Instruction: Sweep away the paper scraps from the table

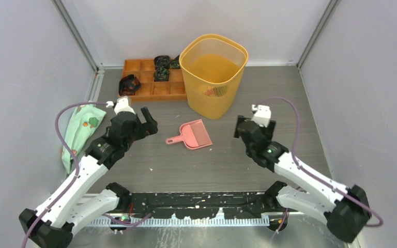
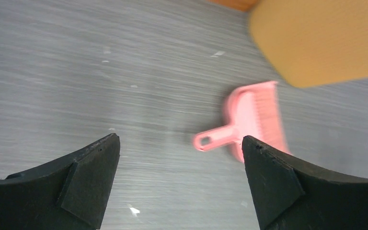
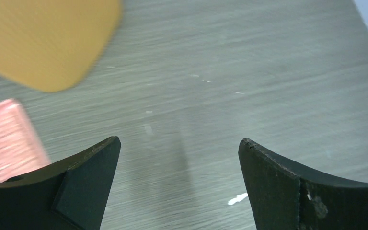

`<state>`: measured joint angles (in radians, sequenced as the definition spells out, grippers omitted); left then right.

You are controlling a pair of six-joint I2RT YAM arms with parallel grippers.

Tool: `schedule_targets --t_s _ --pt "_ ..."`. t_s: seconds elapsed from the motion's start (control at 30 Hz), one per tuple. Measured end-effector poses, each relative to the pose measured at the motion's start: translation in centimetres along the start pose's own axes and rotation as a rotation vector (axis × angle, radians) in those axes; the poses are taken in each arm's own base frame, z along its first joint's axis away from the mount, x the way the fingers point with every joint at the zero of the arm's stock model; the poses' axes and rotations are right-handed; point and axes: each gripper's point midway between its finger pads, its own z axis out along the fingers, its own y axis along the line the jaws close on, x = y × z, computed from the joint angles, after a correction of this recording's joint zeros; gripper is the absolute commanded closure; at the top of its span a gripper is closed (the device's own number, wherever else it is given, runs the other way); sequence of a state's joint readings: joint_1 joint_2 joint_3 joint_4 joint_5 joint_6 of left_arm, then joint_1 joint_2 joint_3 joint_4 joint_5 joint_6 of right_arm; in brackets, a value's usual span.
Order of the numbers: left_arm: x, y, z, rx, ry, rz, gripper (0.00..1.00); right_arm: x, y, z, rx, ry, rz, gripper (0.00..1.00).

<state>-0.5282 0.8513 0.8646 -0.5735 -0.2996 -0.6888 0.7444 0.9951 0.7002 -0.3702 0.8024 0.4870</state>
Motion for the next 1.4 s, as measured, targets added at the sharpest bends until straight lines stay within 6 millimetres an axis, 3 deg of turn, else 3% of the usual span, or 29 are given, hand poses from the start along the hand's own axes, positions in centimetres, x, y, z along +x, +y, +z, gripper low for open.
schedule_targets --t_s 0.1,0.27,0.37,0.47,0.63,0.77,0.97,1.07,1.17,1.3,1.4 --pt "1.2 3.6 1.7 -0.148 -0.043 0.053 0.0 2.3 -4.7 0.9 0.075 -0.051 0.027 0.0" --pt "2.9 8.9 4.1 -0.342 -0.128 0.192 0.0 2.5 -8.6 1.2 0.154 -0.202 0.071 0.0" --pt "2.8 10.6 5.0 -0.396 -0.187 0.256 0.0 2.0 -10.4 1.9 0.222 -0.263 0.096 0.0" --pt "2.1 11.5 6.0 -0.409 -0.259 0.278 0.0 2.9 -12.1 3.2 0.299 -0.278 0.099 0.0" --pt "1.7 13.2 7.9 -0.416 -0.305 0.32 0.0 5.2 -14.0 5.2 0.381 -0.234 0.068 0.0" --pt "1.1 13.8 9.8 -0.404 -0.308 0.347 0.0 5.0 -14.8 6.5 0.408 -0.248 0.099 0.0" --pt "1.3 17.2 12.2 -0.431 -0.257 0.307 0.0 5.0 -15.7 8.6 0.431 -0.25 0.126 0.0" --pt "2.1 17.4 13.0 -0.399 -0.222 0.304 0.0 4.7 -15.7 9.6 0.428 -0.256 0.136 0.0" --pt "1.6 16.0 13.0 -0.332 -0.231 0.307 0.0 4.2 -16.0 10.5 0.426 -0.29 0.169 0.0" --pt "-1.2 13.8 12.7 -0.261 -0.296 0.311 0.0 5.2 -16.2 11.6 0.405 -0.27 0.166 0.0" --pt "-3.1 12.7 13.1 -0.227 -0.335 0.306 0.0 4.5 -15.4 11.8 0.356 -0.289 0.17 0.0"
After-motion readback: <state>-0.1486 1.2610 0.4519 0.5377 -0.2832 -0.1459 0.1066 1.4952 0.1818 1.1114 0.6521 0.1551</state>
